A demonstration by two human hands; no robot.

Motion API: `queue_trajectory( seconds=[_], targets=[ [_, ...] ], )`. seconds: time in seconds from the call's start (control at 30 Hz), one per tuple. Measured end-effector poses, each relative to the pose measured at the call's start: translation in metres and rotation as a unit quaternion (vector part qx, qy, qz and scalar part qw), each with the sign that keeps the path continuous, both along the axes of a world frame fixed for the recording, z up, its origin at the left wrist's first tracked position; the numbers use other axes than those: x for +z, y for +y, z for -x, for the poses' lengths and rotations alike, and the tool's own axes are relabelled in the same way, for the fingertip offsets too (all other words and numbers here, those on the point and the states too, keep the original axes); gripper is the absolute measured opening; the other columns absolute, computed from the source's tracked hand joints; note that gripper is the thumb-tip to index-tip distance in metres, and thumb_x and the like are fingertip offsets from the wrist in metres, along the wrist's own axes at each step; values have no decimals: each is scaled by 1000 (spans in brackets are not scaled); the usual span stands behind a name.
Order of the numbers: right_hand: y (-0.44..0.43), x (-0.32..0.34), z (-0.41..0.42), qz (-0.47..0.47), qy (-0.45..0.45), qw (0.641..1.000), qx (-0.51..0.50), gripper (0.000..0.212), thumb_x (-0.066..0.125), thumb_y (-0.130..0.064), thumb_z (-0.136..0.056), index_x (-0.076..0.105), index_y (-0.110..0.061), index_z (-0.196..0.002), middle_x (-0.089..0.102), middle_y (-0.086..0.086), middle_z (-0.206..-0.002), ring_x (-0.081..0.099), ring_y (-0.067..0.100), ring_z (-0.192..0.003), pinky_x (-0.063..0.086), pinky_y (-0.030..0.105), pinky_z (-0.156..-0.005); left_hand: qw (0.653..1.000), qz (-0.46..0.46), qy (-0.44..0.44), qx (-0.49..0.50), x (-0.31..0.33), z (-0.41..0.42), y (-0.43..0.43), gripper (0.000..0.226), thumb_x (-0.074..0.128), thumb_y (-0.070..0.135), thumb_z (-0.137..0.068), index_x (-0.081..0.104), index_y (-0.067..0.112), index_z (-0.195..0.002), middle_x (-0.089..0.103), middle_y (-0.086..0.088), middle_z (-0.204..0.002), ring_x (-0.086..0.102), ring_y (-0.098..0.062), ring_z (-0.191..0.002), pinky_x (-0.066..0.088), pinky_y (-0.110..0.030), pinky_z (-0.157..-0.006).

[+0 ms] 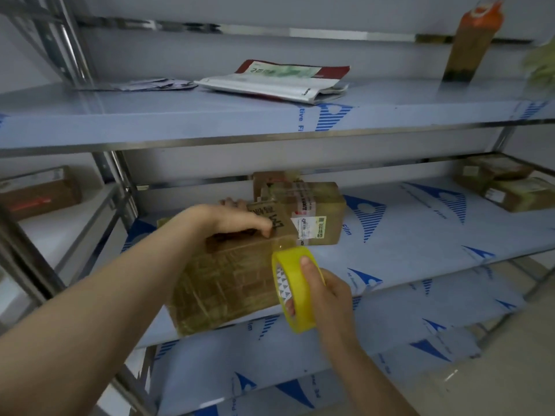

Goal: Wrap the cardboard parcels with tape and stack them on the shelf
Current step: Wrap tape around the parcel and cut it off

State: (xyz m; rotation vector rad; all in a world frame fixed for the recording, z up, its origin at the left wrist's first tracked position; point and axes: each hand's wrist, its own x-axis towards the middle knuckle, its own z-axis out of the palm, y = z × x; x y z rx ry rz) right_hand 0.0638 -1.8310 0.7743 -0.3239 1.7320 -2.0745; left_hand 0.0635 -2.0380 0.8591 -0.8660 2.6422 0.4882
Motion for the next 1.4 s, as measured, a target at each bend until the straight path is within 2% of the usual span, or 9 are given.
queue_trajectory(
  seconds=[0.13, 0.27, 0.4, 0.57, 0.73, 0.9, 1.13, 1.23, 1.4],
  targets=[
    [-10, 0, 7, -20, 14, 1000, 4, 48, 63, -48, -84, 56, -15, -49, 57, 10, -49, 62, 25, -46, 50, 31, -49, 991, 97, 81, 44, 2, 42, 11, 97, 20, 83, -79, 7, 20, -153, -5, -13, -159, -6, -29, -147, -5, -48, -115],
    [-9, -5, 18, -26, 10, 1000, 5, 52, 64, -47, -81, 58, 0, -60, 59, 15, -51, 62, 25, -45, 51, 31, -48, 985, 140, 100, -7, -20, 84, 22, 64, 22, 56, -97, 39, 13, -142, 43, -15, -144, 43, -31, -130, 37, -39, -100],
    [-9, -10, 23, -19, 3, 1000, 21, 63, 63, -57, -69, 58, 5, -68, 59, 18, -53, 61, 25, -45, 52, 32, -49, 975, 175, 130, 30, -29, 100, 6, 43, 38, 30, -93, 47, 14, -132, 60, -13, -121, 57, -29, -104, 38, -29, -74],
    [-7, -12, 26, -48, 28, 998, 41, 56, 61, -49, -83, 59, 6, -74, 60, 21, -56, 63, 22, -45, 49, 30, -48, 986, 109, 102, 77, -33, 109, -4, 90, 28, 81, -79, 34, 19, -145, 49, -9, -140, 49, -29, -124, 40, -39, -99],
    [-5, -7, 28, -58, 24, 996, 58, 49, 61, -46, -86, 62, 2, -72, 62, 12, -51, 63, 21, -45, 50, 29, -48, 970, 183, 146, 60, -29, 101, 5, 61, 21, 56, -98, 42, 17, -139, 56, -16, -129, 54, -32, -114, 40, -37, -89],
    [-3, 0, 29, -68, 36, 995, 65, 51, 58, -46, -89, 62, 0, -68, 62, 11, -50, 63, 23, -45, 53, 39, -53, 988, 151, 41, 16, -29, 72, 44, 119, -3, 96, -58, 16, 25, -151, 14, -17, -157, 8, -34, -145, -3, -62, -109],
    [-3, 4, 27, -65, 39, 995, 60, 53, 57, -49, -88, 57, -19, -45, 57, 8, -44, 60, 25, -43, 52, 36, -52, 984, 159, 69, 33, -32, 69, 47, 104, 20, 83, -78, 1, 13, -152, 1, -20, -158, -3, -35, -145, -7, -52, -114],
    [-5, 3, 26, -57, 33, 996, 54, 53, 56, -48, -89, 58, -19, -45, 58, 10, -45, 60, 25, -43, 52, 35, -52, 978, 182, 100, 12, -33, 68, 41, 84, 30, 68, -87, 18, 13, -150, 21, -18, -154, 17, -36, -141, 9, -50, -115],
    [-6, 3, 26, -53, 34, 996, 57, 52, 57, -48, -89, 58, -18, -46, 58, 11, -46, 60, 25, -44, 51, 33, -52, 977, 164, 116, -77, -31, 69, 32, 62, 24, 52, -97, 16, 24, -151, 8, -5, -160, 0, -24, -147, -6, -49, -117]
  ],
)
